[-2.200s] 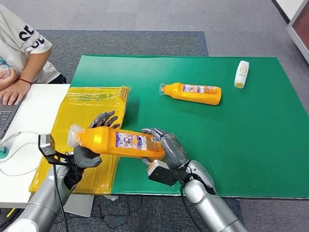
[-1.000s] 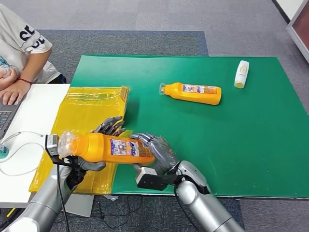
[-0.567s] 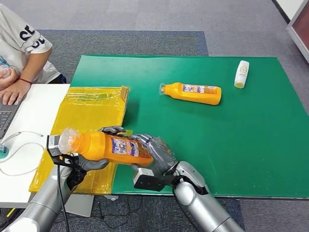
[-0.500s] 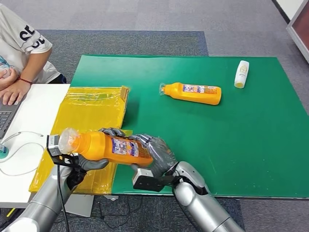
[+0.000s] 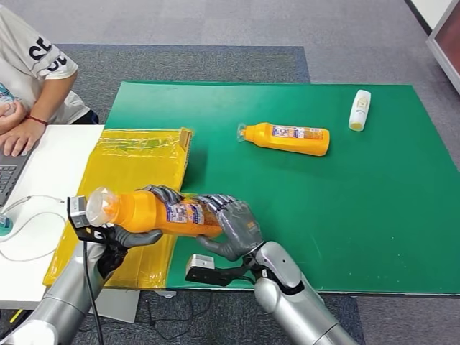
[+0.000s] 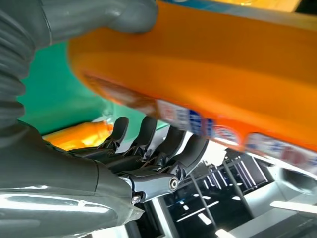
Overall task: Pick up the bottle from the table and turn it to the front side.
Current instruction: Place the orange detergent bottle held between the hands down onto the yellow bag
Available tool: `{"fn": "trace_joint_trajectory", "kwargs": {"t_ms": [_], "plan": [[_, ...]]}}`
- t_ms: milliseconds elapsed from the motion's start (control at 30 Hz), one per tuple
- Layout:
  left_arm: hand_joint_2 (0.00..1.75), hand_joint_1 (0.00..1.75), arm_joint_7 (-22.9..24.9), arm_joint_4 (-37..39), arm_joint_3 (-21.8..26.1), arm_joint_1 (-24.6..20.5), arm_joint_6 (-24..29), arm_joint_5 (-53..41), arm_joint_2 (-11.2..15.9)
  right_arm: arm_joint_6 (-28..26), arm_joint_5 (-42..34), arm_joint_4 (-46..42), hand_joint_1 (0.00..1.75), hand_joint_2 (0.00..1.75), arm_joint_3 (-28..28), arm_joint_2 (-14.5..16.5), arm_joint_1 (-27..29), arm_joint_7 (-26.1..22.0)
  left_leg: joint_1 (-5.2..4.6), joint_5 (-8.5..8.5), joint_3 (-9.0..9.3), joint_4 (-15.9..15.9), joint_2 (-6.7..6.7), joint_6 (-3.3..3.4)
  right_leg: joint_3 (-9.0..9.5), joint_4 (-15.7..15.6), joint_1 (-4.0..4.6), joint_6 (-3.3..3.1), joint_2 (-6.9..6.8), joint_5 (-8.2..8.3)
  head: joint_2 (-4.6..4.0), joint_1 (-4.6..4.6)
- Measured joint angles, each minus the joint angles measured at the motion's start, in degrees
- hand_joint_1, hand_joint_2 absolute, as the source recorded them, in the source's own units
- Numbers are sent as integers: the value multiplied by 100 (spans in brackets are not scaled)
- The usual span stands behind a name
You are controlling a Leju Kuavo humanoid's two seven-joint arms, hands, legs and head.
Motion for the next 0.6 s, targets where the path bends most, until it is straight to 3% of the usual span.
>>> {"fn": "trace_joint_trajectory", "kwargs": {"t_ms": [100, 133, 233, 267, 400, 533, 600], "plan": [[175, 175, 0, -45, 10, 41, 112, -1, 14, 183, -545, 67, 175, 175, -222, 0, 45, -288, 0, 1, -2, 0, -1, 2, 1, 0, 0, 0, -1, 1, 0, 1], [175, 175, 0, -76, 17, 68, 152, -10, 25, 269, -734, 82, 158, 175, -324, -1, 69, -368, -1, 1, -2, 0, -1, 2, 0, 0, 0, 0, -1, 1, 0, 1], [175, 175, 0, -160, 17, 184, 180, -47, 78, 395, -1038, 110, 27, 175, -630, -3, 83, -463, -2, 1, -2, 0, 1, 2, -3, -1, -2, 0, 1, 1, 0, -1], [175, 175, 0, -191, 3, 247, 162, -54, 89, 458, -1123, 115, 0, 175, -716, -3, 61, -492, -2, 1, -2, 0, 2, 2, -5, -1, -2, 0, 1, 1, 0, -1], [175, 175, 0, -439, -38, 542, 107, -59, 93, 1122, -1835, 115, 0, 175, -1037, 2, 67, -706, -2, 1, -1, 1, 4, 2, -5, -1, -2, -1, 2, 1, 0, 1], [175, 175, 0, -500, -38, 590, 102, -62, 92, 1281, -1992, 114, 0, 175, -1105, 2, 87, -747, -1, 1, -1, 1, 4, 2, -5, -1, -1, -1, 1, 1, 0, 3], [175, 175, 0, -654, -46, 692, 145, -133, 93, 1710, -2425, 111, 0, 175, -1306, 20, 136, -866, -1, -1, 0, 0, 4, 2, -4, -1, -1, -1, 2, 0, 0, 1]]}}
